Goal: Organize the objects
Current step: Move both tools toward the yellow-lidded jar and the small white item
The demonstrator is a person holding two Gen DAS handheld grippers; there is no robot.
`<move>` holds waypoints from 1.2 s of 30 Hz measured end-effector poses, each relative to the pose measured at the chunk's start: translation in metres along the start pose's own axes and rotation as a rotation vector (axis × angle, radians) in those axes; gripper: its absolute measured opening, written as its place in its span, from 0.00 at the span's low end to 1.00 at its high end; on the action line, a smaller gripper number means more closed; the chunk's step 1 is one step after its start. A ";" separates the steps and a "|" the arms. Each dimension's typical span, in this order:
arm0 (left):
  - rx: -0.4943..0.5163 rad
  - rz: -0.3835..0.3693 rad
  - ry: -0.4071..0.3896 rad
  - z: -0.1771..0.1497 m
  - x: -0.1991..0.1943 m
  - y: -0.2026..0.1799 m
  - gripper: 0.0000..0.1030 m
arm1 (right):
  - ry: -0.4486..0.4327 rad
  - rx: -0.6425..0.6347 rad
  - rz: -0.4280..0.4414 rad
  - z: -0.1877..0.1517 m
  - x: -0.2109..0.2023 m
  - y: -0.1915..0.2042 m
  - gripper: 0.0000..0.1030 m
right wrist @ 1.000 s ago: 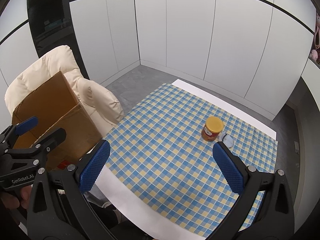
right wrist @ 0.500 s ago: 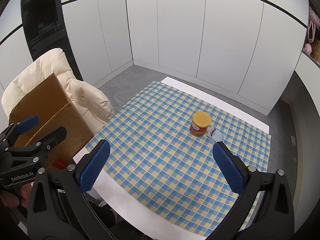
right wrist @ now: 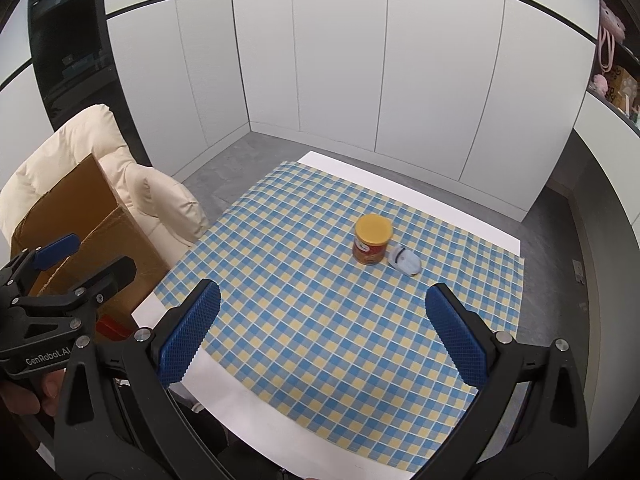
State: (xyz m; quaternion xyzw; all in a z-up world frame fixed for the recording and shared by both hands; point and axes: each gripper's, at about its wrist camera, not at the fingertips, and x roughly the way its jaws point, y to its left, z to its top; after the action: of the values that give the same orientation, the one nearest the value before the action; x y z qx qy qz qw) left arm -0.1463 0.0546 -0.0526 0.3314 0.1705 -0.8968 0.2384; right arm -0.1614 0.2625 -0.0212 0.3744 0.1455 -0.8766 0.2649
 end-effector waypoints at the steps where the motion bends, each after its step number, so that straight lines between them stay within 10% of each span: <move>1: 0.002 -0.002 0.000 0.000 0.000 -0.002 1.00 | 0.000 0.004 -0.003 -0.001 -0.001 -0.003 1.00; 36: 0.088 -0.085 0.032 -0.004 0.012 -0.083 1.00 | 0.016 0.113 -0.108 -0.033 -0.028 -0.084 1.00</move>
State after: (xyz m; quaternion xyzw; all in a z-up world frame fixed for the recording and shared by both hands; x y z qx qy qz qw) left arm -0.1970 0.1219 -0.0515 0.3487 0.1484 -0.9072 0.1826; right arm -0.1741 0.3563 -0.0182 0.3870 0.1181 -0.8935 0.1945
